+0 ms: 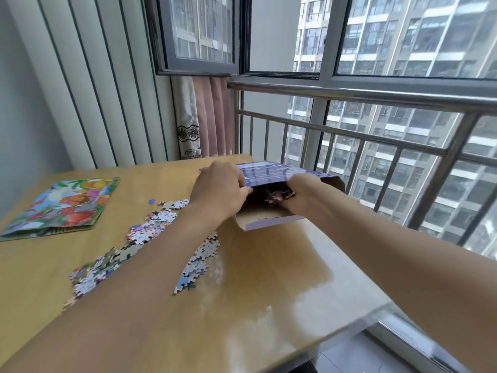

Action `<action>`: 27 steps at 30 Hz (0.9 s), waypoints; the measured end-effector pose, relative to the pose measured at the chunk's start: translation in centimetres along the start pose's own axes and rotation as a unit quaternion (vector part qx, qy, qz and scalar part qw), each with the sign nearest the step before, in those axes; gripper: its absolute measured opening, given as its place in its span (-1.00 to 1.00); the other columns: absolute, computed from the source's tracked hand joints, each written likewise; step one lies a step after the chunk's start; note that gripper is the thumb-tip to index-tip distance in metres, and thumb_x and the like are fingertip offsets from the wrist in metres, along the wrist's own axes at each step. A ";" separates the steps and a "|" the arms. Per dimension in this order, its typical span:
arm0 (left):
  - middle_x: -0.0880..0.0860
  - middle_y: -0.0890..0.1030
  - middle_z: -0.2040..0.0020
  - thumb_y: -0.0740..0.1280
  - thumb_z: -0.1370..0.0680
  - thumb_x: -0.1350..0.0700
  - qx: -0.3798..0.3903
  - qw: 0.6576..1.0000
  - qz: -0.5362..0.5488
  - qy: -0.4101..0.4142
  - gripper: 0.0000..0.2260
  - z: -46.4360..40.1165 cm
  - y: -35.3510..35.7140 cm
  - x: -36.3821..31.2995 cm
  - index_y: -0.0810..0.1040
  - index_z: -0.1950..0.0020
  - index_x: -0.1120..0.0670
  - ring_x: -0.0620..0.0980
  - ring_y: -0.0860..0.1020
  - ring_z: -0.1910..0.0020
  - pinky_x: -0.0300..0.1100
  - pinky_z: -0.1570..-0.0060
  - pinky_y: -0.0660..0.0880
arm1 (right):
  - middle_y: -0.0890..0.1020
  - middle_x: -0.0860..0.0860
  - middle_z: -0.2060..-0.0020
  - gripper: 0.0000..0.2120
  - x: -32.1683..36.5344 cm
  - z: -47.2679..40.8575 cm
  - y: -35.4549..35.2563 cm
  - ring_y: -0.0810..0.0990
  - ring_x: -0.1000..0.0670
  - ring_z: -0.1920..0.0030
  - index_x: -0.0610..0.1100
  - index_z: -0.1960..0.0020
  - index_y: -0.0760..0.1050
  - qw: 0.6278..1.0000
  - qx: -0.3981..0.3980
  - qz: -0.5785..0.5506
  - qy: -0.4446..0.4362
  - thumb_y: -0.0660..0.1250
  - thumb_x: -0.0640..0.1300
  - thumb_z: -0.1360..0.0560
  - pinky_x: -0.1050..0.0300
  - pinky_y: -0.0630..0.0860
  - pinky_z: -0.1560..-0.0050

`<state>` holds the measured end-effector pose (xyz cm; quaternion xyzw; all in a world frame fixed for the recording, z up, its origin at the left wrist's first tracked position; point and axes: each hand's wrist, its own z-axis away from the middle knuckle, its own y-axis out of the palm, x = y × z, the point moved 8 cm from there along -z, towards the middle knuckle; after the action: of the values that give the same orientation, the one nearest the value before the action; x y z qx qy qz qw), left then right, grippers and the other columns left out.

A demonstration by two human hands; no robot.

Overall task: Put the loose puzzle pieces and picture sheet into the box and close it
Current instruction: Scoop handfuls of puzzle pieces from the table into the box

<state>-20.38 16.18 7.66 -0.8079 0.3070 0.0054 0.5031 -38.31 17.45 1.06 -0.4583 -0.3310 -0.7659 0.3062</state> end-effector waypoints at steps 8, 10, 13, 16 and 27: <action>0.02 0.67 0.22 0.51 -0.46 -0.06 -0.011 1.000 0.027 -0.003 -0.86 -0.7 -1.2 0.8 0.73 0.18 -0.02 0.06 0.61 0.16 -0.09 0.06 0.58 | 0.52 -0.21 -0.01 -0.77 2.2 2.5 -0.2 0.55 -0.16 0.00 -0.26 -0.06 0.35 0.981 0.110 0.158 0.028 0.02 -0.47 -0.55 -0.07 0.55 -0.21; 0.02 0.66 0.21 0.51 -0.46 -0.06 -0.015 0.999 0.030 -0.004 -0.87 -0.7 -1.4 0.9 0.73 0.18 -0.02 0.05 0.61 0.15 -0.10 0.07 0.57 | 0.54 -0.28 -0.11 -0.72 2.7 2.4 -1.0 0.57 -0.14 -0.11 -0.31 -0.12 0.41 0.970 0.116 0.214 0.001 0.06 -0.50 -0.51 -0.03 0.52 -0.32; 0.02 0.66 0.21 0.51 -0.46 -0.05 -0.015 0.999 0.034 -0.004 -0.87 -0.6 -1.3 0.9 0.73 0.18 -0.01 0.05 0.60 0.15 -0.09 0.05 0.57 | 0.57 -0.30 -0.25 -0.64 3.9 2.9 -1.8 0.61 -0.19 -0.20 -0.36 -0.24 0.53 0.899 0.125 0.408 -0.100 0.16 -0.46 -0.49 -0.07 0.54 -0.30; 0.03 0.65 0.22 0.49 -0.48 -0.03 -0.024 0.999 0.034 -0.001 -0.85 -0.2 -1.1 0.8 0.73 0.21 0.03 0.06 0.59 0.16 -0.11 0.07 0.55 | 0.65 -0.16 -0.17 -0.71 3.8 6.6 -0.6 0.60 -0.19 -0.20 -0.16 -0.22 0.60 0.703 0.233 0.624 -0.249 0.33 -0.02 -0.60 -0.18 0.48 -0.32; -0.11 0.68 0.16 0.41 -0.51 -0.14 0.069 0.987 0.138 -0.042 -0.82 2.5 2.1 4.4 0.69 0.03 -0.07 -0.14 0.62 0.14 -0.21 0.10 0.53 | 0.32 0.07 0.39 -0.68 -3.6 7.7 1.1 0.28 0.04 0.41 -0.04 0.36 0.20 0.328 0.202 0.836 -0.391 0.24 -0.22 -0.50 0.14 0.22 0.40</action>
<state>-17.15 15.46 3.33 -0.7202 0.3935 0.0876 0.5646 -32.20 23.52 0.80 -0.6646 0.0004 0.2506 0.7039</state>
